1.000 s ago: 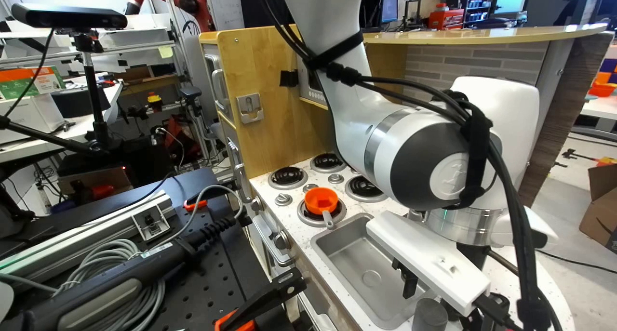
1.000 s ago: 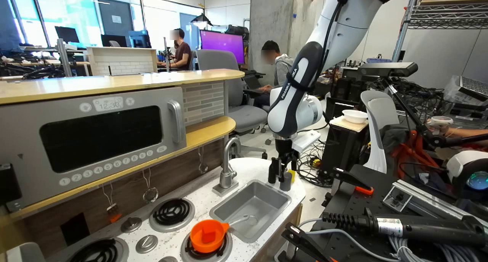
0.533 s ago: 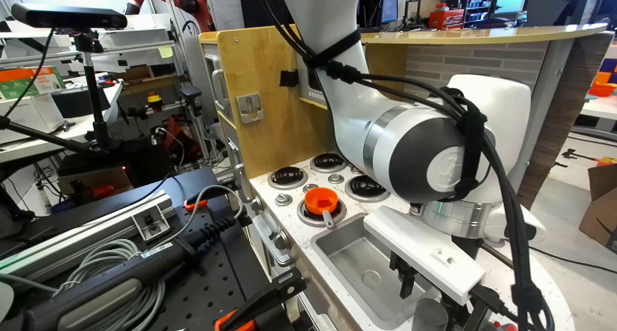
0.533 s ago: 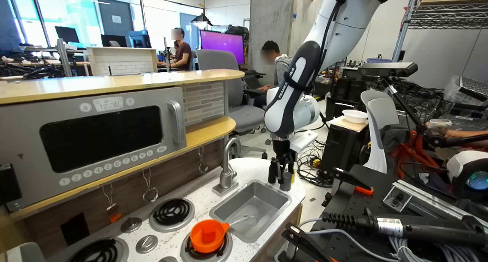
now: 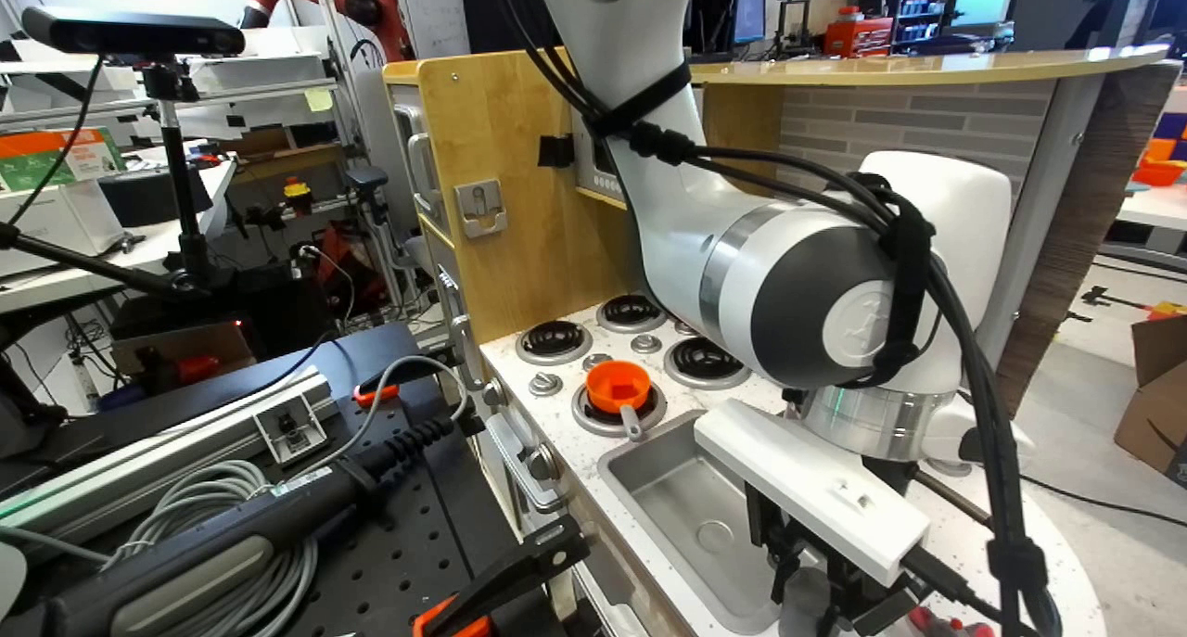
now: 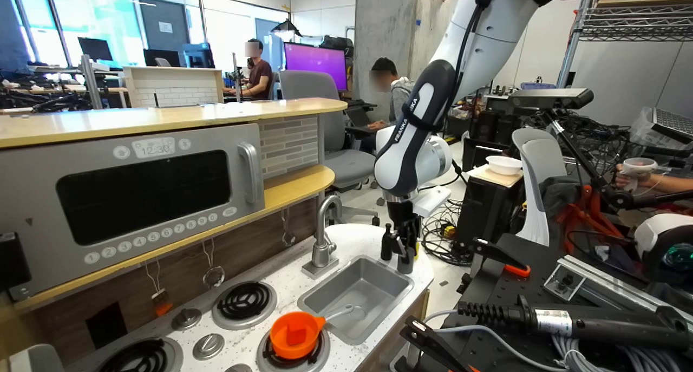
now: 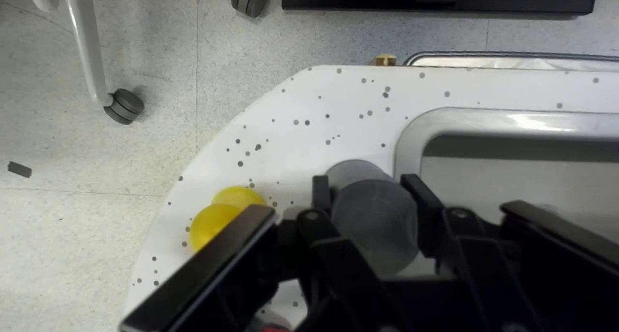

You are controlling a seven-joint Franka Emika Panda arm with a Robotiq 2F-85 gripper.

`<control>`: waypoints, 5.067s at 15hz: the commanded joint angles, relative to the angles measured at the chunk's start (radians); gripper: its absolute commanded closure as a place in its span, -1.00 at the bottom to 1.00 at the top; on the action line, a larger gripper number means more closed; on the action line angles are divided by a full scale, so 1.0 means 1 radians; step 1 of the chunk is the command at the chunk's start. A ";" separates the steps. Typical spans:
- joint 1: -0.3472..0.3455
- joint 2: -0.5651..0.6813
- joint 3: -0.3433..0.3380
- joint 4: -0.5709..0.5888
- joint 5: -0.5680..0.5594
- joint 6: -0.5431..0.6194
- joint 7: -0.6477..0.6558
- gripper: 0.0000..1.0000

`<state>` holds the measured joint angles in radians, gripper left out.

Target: Pick the grey object on the counter and put it on the stove

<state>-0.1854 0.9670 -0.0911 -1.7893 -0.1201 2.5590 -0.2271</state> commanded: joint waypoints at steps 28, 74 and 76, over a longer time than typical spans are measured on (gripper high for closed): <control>0.585 -0.506 0.202 -0.452 -0.213 0.072 0.499 0.72; 0.704 0.023 0.122 0.102 0.062 0.026 0.732 0.72; 0.697 0.014 0.120 0.084 0.073 0.034 0.742 0.72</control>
<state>0.5068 0.9804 0.0440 -1.6962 -0.0829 2.6047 0.4953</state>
